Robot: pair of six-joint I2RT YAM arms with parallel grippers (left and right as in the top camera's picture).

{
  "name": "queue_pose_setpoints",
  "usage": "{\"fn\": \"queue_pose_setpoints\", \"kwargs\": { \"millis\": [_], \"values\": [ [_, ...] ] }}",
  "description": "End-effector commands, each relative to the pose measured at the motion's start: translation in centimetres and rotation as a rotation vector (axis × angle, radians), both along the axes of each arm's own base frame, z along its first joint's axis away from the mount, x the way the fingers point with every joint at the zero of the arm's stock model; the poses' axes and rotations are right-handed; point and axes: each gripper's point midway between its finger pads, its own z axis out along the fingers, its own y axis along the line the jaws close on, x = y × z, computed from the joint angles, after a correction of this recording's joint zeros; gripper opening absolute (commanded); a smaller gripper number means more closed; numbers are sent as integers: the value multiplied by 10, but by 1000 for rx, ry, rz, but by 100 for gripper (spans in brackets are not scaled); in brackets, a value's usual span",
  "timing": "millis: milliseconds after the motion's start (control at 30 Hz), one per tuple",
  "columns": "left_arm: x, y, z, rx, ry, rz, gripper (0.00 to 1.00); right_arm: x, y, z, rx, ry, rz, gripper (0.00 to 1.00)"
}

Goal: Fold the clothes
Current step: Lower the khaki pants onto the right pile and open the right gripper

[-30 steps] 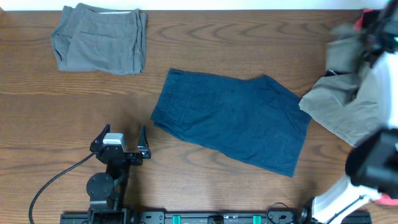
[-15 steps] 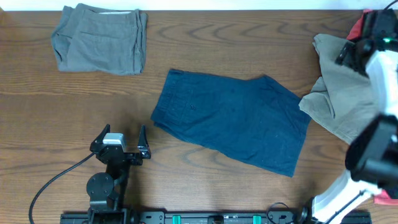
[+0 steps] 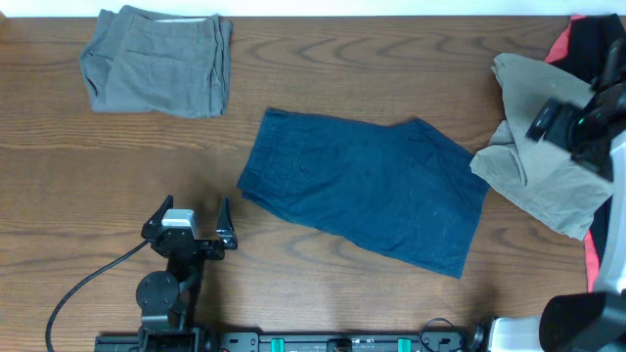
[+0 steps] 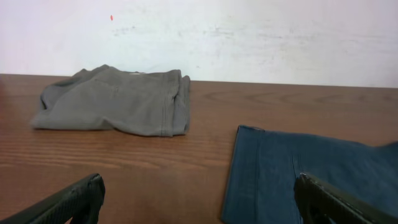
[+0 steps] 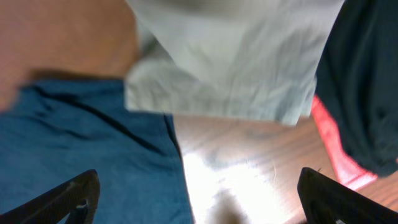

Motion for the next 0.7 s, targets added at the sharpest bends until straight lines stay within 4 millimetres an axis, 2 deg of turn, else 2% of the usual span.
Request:
{"fn": "queue_pose_setpoints", "kwargs": {
  "millis": [0,167,467,567,667],
  "values": [
    [-1,-5,-14,-11,39,-25,98,-20,-6,-42,-15,116,-93,99],
    [-1,-5,-14,-11,39,-25,98,-48,-31,-80,-29,177,-284,99],
    [-1,-5,-14,-11,39,-25,98,-83,-63,-126,29,192,-455,99],
    [-1,-5,-14,-11,39,-25,98,-87,-73,-137,81,146,-503,99],
    [-1,-5,-14,-11,39,-25,98,-83,-83,-144,110,83,-497,99]
  ]
}}
